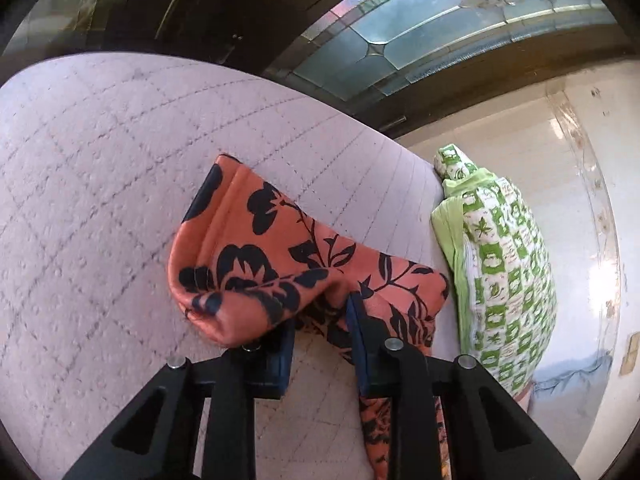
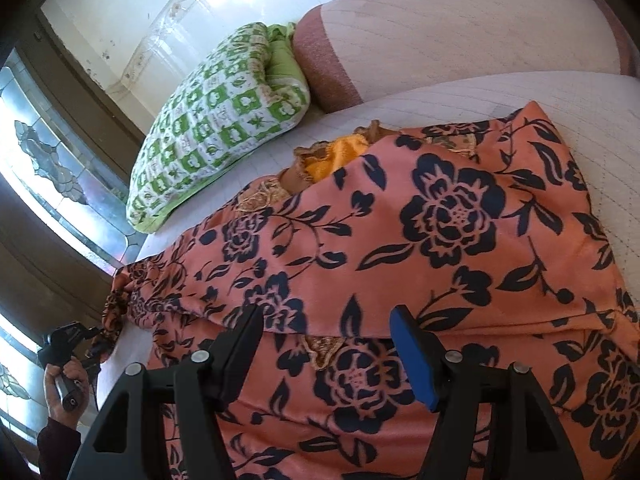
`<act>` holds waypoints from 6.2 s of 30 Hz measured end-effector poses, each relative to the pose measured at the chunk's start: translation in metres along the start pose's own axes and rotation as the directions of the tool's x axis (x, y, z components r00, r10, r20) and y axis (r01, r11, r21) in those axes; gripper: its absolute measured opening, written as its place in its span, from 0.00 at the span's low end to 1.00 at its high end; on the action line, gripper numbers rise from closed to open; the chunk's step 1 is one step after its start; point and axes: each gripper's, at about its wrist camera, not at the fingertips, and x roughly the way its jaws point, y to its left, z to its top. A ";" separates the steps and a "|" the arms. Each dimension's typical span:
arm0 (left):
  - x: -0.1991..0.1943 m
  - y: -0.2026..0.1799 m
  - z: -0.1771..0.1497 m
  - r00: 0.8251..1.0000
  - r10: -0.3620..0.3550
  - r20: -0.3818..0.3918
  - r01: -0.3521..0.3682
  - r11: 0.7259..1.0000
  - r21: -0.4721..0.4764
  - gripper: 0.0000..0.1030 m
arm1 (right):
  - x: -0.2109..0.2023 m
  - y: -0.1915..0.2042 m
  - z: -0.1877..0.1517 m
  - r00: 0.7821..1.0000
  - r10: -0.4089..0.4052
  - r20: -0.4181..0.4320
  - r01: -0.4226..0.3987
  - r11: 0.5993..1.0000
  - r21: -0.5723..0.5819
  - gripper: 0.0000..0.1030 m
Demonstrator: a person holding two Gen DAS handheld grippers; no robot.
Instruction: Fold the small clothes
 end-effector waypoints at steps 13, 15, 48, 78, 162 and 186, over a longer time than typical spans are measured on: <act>-0.008 0.023 0.006 0.997 -0.071 -0.027 0.066 0.988 -0.143 0.50 | 0.006 -0.006 0.001 0.999 0.012 -0.035 -0.011 0.999 0.040 0.67; -0.014 0.024 0.008 0.995 -0.097 -0.010 0.094 0.983 -0.155 0.50 | 0.006 -0.006 0.002 0.999 0.010 -0.037 -0.009 0.999 0.042 0.67; -0.072 -0.210 -0.197 0.974 -0.220 -0.050 0.187 0.670 0.718 0.05 | -0.061 -0.044 0.029 0.986 -0.005 0.169 -0.025 0.985 0.173 0.67; 0.039 -0.163 -0.218 0.978 0.210 -0.006 -0.133 0.640 0.757 0.72 | -0.018 -0.103 0.060 0.983 0.175 0.059 -0.184 0.905 0.383 0.69; -0.125 0.015 -0.213 0.910 0.349 -0.224 0.048 0.449 0.892 0.51 | -0.207 -0.140 -0.163 0.997 -0.070 -0.031 0.077 0.917 0.391 0.76; -0.099 0.016 -0.249 0.898 0.311 -0.310 0.159 0.426 0.890 0.39 | -0.168 -0.125 -0.175 0.986 -0.049 -0.158 0.089 0.961 0.260 0.39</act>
